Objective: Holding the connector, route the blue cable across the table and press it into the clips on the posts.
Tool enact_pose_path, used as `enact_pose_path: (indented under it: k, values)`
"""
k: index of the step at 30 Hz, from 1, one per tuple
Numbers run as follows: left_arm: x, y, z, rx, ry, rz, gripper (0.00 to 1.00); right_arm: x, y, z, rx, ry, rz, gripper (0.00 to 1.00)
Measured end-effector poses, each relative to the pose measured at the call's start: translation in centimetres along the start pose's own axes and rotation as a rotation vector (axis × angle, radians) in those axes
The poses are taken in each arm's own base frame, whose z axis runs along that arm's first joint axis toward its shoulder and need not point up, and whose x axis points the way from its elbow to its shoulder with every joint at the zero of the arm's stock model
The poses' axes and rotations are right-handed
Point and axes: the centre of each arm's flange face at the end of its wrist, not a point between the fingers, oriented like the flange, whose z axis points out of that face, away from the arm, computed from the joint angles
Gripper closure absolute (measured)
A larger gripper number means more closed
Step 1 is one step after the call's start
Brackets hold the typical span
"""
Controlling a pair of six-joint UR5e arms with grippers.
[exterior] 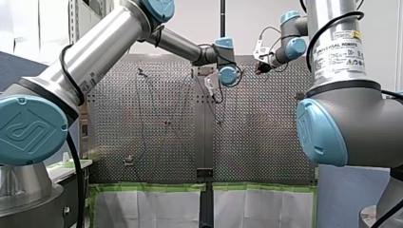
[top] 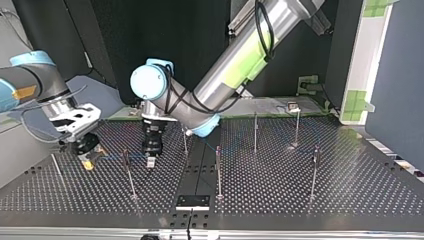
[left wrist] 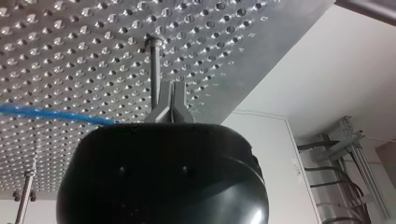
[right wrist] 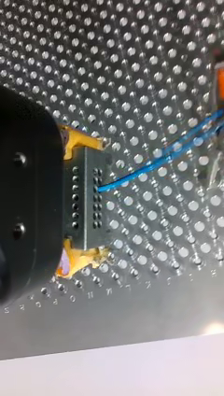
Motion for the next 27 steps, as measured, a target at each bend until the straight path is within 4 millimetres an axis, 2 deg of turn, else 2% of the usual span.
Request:
enact_pose_path:
  k: [9, 11, 12, 14, 15, 17, 18, 20, 21, 23, 24, 25, 27]
  values:
    - [1.4, 1.9, 1.3, 0.027, 0.035, 0.019, 0.93, -0.3, 1.2, 0.6, -0.015, 0.004, 0.017, 1.00]
    - [1.7, 1.9, 1.3, 0.030, 0.040, 0.021, 0.87, -0.4, 1.4, 0.6, -0.017, 0.003, 0.018, 1.00]
    - [1.7, 1.9, 1.3, 0.030, 0.041, 0.022, 0.87, -0.4, 1.4, 0.6, -0.018, 0.003, 0.018, 1.00]
    - [1.7, 1.9, 1.3, 0.032, 0.041, 0.022, 0.77, -0.5, 1.5, 0.7, -0.020, 0.002, 0.019, 1.00]
    - [1.7, 1.9, 1.3, 0.032, 0.042, 0.022, 0.77, -0.5, 1.6, 0.7, -0.020, 0.002, 0.018, 1.00]
    - [1.7, 1.9, 1.3, 0.032, 0.045, 0.023, 0.63, -0.6, 1.6, 0.7, -0.021, 0.002, 0.018, 1.00]
    - [1.8, 1.9, 1.3, 0.031, 0.046, 0.024, 0.63, -0.6, 1.7, 0.8, -0.021, 0.002, 0.018, 1.00]
    - [1.8, 1.9, 1.2, 0.032, 0.049, 0.024, 0.43, -0.6, 1.7, 0.8, -0.022, 0.002, 0.018, 1.00]
    - [1.8, 1.9, 1.2, 0.033, 0.050, 0.023, 0.43, -0.6, 1.7, 0.8, -0.022, 0.002, 0.018, 1.00]
    - [1.8, 1.7, 1.0, 0.036, 0.054, 0.023, 0.10, -0.7, 1.7, 0.8, -0.022, 0.002, 0.017, 1.00]
    - [1.9, 1.6, 1.0, 0.037, 0.056, 0.022, 0.10, -0.7, 1.8, 0.8, -0.022, 0.002, 0.017, 1.00]
    - [1.9, 1.6, 0.9, 0.038, 0.058, 0.022, 0.00, -0.7, 1.8, 0.8, -0.022, 0.002, 0.016, 1.00]
    - [2.0, 1.4, 0.7, 0.040, 0.064, 0.022, 0.00, -0.7, 1.8, 0.8, -0.021, 0.002, 0.016, 1.00]
